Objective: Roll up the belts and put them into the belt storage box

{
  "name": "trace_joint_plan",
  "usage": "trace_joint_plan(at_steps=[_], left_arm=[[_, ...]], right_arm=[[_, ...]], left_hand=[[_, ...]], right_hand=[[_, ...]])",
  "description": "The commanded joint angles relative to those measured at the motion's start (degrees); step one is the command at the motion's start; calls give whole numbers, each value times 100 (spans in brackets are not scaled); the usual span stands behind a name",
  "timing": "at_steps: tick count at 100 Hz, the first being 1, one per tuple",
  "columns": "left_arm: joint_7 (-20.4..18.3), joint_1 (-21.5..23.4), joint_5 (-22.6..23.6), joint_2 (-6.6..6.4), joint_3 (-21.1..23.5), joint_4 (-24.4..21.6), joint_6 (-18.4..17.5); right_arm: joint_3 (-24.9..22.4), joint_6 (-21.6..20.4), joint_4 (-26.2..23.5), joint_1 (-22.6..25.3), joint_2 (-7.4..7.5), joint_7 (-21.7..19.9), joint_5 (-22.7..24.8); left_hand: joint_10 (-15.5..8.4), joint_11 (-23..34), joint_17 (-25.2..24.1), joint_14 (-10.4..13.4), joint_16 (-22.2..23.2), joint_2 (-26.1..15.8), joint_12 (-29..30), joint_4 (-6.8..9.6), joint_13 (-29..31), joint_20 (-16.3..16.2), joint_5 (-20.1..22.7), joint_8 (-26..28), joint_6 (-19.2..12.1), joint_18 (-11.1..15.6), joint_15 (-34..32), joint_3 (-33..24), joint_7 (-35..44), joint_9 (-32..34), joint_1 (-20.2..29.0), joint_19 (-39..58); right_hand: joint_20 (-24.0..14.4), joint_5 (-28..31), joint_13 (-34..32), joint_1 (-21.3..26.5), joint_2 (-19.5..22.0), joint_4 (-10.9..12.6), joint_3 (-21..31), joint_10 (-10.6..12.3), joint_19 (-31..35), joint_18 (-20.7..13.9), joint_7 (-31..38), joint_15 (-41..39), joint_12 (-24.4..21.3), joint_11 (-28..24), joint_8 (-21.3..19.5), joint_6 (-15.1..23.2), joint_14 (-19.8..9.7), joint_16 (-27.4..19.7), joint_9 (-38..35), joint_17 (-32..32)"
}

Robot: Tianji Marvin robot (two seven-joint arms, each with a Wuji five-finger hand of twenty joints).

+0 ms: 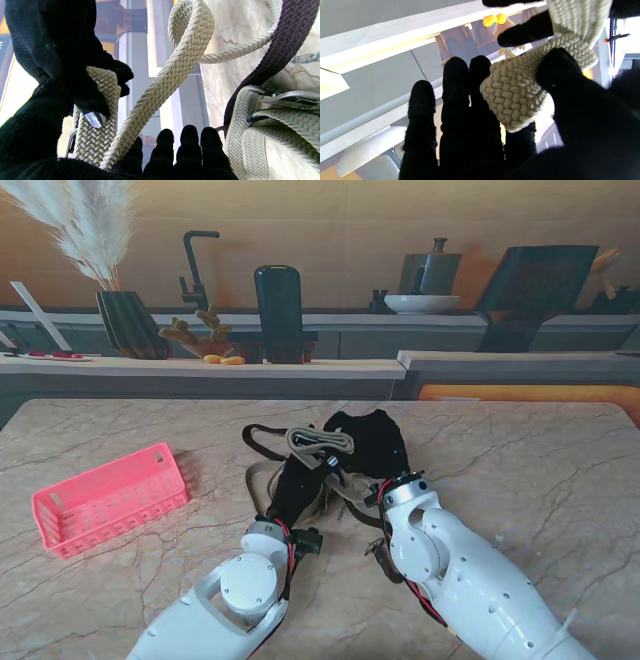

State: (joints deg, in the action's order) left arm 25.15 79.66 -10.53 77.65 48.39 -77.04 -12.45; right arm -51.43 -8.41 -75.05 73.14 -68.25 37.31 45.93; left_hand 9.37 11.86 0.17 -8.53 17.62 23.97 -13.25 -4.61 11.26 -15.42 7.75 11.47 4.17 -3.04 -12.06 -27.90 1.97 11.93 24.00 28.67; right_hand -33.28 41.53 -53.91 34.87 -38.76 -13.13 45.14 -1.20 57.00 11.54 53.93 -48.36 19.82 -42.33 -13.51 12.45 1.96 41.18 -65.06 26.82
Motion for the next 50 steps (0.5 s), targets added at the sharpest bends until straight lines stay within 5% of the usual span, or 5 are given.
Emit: trace_joint_plan(at_steps=[1, 15, 17, 23, 50], left_arm=[[56, 0, 3, 140, -5, -121, 12], [234, -1, -40, 199, 7, -159, 97], [250, 5, -61, 204, 12, -174, 113], [295, 12, -96, 218, 22, -198, 150], [480, 46, -192, 268, 59, -309, 308]], right_arm=[[122, -52, 84, 67, -104, -42, -32], [224, -75, 160, 50, -131, -5, -72], [234, -78, 166, 48, -132, 1, -71], [266, -94, 177, 49, -140, -6, -93], [348, -190, 183, 67, -120, -158, -118]], left_hand=[[-274, -17, -51, 236, 42, -233, -9, -85, -69, -73, -6, -49, -505, 290, -133, 317, -306, -104, -79, 182], [-335, 171, -61, 248, 126, -886, -127, 16, -28, -170, -5, -43, -479, 223, -287, 1174, -289, -61, 504, 418], [-345, 184, -78, 254, 139, -1169, -136, 86, -32, -189, -7, -15, -483, 234, -307, 1909, -301, -62, 928, 477], [-378, 260, -58, 292, 158, -1733, -179, 161, -5, -230, -3, 115, -481, 246, -369, 2748, -290, -38, 1477, 570], [-553, 987, 179, 422, 214, -2621, -393, 274, 475, -511, 15, 1154, -397, 162, -733, 2717, 223, 478, 2949, 1160]], right_hand=[[71, 505, 67, 520, 419, 361, 264, 48, 146, 27, 842, -99, -7, -194, -171, 693, -135, -33, -67, -106], [79, 516, 38, 489, 383, 400, 257, 69, 150, 37, 831, -88, -35, -172, -142, 718, -144, -45, -100, -96], [80, 517, 36, 486, 380, 402, 256, 69, 151, 38, 831, -86, -37, -170, -141, 718, -148, -46, -101, -94], [83, 505, 23, 464, 370, 415, 252, 95, 154, 30, 822, -78, -43, -164, -133, 746, -152, -53, -112, -93], [117, 277, 127, 512, 265, 452, 345, 38, 158, 55, 753, 69, -3, -78, -203, 650, -141, -128, 90, -115]])
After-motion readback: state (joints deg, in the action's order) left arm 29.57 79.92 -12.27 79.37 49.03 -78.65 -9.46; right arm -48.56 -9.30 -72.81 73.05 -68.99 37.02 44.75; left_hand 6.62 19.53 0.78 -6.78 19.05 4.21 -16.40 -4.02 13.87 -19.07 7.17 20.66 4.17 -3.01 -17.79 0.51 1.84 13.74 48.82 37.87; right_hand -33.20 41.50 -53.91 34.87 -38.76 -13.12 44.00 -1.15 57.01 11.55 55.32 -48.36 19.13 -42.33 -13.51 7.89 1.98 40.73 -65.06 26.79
